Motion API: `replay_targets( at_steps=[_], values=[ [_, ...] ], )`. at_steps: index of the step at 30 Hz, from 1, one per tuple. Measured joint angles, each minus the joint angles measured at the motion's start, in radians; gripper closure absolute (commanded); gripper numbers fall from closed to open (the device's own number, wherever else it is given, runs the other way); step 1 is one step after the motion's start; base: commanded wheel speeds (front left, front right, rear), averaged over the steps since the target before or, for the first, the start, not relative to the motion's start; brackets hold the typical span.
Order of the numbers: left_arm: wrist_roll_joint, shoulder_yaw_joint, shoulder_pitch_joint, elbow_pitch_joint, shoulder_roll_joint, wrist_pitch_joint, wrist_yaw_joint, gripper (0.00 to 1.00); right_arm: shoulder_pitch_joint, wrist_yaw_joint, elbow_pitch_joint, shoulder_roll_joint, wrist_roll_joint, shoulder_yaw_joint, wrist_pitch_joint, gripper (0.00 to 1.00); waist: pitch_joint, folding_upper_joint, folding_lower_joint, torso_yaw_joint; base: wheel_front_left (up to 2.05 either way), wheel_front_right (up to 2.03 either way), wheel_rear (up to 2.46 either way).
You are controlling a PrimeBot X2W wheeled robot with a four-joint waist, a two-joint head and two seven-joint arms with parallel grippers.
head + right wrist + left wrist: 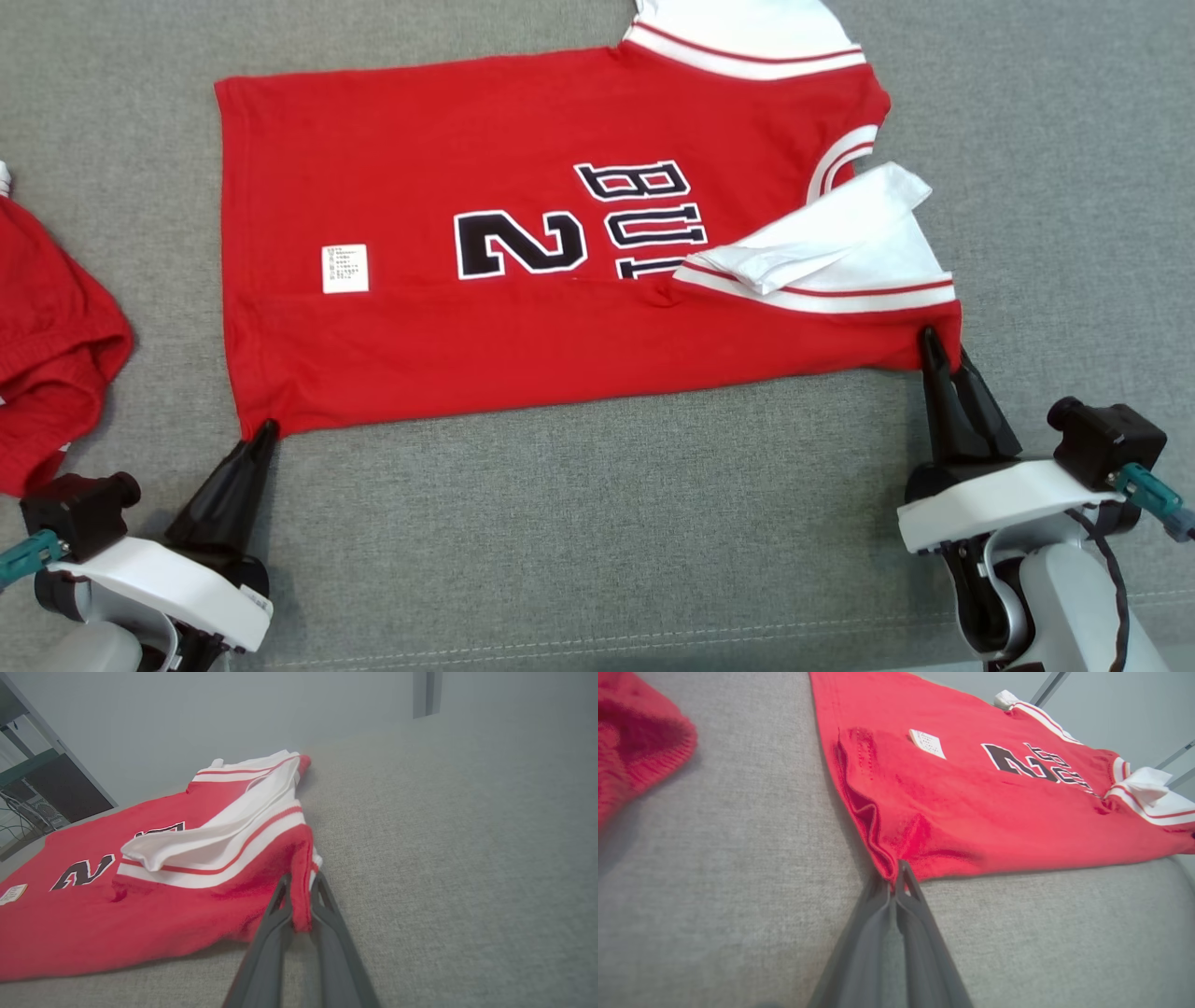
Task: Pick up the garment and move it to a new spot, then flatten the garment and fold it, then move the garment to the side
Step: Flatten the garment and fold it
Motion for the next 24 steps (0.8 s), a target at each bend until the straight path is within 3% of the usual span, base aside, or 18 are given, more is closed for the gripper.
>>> replay_targets(
  at_steps=[9,24],
  values=[
    [0.005,-0.04,0.004,0.076,-0.021,0.008,0.0,1.0,0.031,0.0,0.069,0.001,-0.01,-0.017,0.0,1.0,-0.084,0.0,0.0,0.008,0.0,0.0,0.0],
    [0.055,-0.068,0.041,0.317,-0.135,0.008,0.0,1.0,0.107,0.0,0.195,0.002,0.0,0.014,0.0,1.0,-0.283,0.0,-0.0001,0.009,0.0,0.0,0.0]
  ],
)
